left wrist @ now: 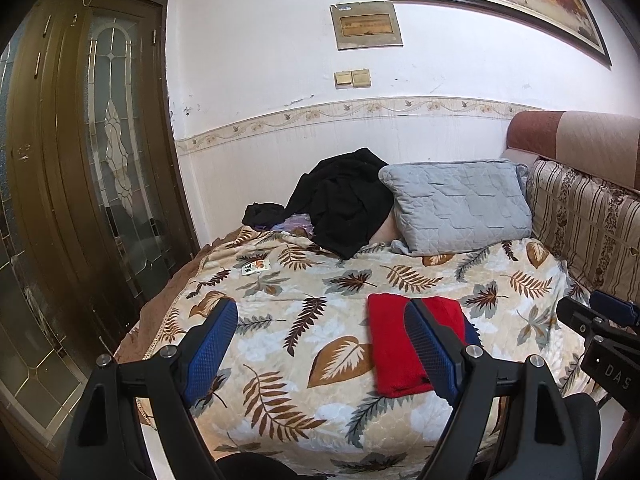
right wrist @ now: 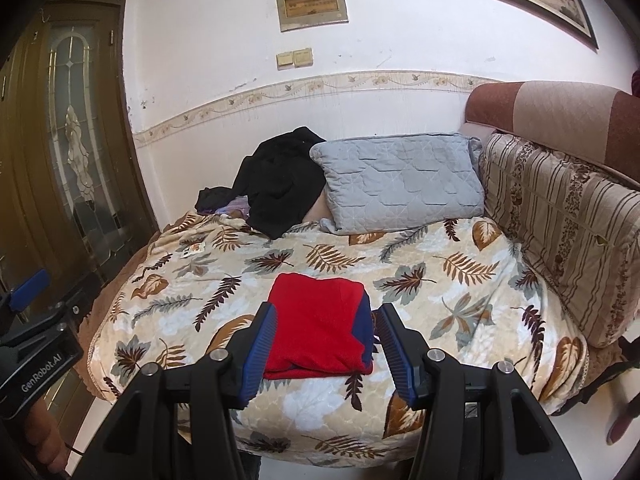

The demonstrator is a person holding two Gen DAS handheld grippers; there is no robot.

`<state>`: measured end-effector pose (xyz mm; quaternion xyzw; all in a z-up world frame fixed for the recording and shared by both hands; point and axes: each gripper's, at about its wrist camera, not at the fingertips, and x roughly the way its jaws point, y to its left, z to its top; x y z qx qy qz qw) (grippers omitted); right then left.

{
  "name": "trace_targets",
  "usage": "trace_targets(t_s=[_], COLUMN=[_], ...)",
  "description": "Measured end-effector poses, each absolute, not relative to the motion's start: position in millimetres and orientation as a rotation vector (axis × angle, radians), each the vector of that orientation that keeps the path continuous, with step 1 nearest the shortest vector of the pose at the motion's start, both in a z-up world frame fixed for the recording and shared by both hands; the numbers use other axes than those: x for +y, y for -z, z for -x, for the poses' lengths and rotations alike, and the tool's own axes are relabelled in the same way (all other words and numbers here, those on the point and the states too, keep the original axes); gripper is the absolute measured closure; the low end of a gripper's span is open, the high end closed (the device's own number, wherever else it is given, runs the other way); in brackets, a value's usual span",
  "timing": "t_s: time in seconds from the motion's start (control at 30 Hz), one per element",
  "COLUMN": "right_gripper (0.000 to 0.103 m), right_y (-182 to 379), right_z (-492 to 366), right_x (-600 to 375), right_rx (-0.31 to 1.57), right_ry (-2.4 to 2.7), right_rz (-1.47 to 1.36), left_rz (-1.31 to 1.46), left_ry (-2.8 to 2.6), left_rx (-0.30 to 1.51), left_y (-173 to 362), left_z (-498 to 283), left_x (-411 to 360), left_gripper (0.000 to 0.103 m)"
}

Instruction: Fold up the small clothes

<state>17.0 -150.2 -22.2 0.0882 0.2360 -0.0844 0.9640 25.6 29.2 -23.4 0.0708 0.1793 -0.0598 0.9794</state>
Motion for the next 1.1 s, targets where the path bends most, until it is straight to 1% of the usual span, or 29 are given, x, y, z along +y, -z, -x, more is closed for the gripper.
trace_targets(t_s=[1.1], right_gripper=[0.046], right_y=[22], right_z=[-20], right_x=[-131], right_rx=[0.503], right_ry=[0.173], right_rz=[-0.132], left_rz=[-0.098], left_ry=[0.150], left_rx=[0.343], left_y=[20], left_z=[-32], left_x=[35], left_gripper=[0.017])
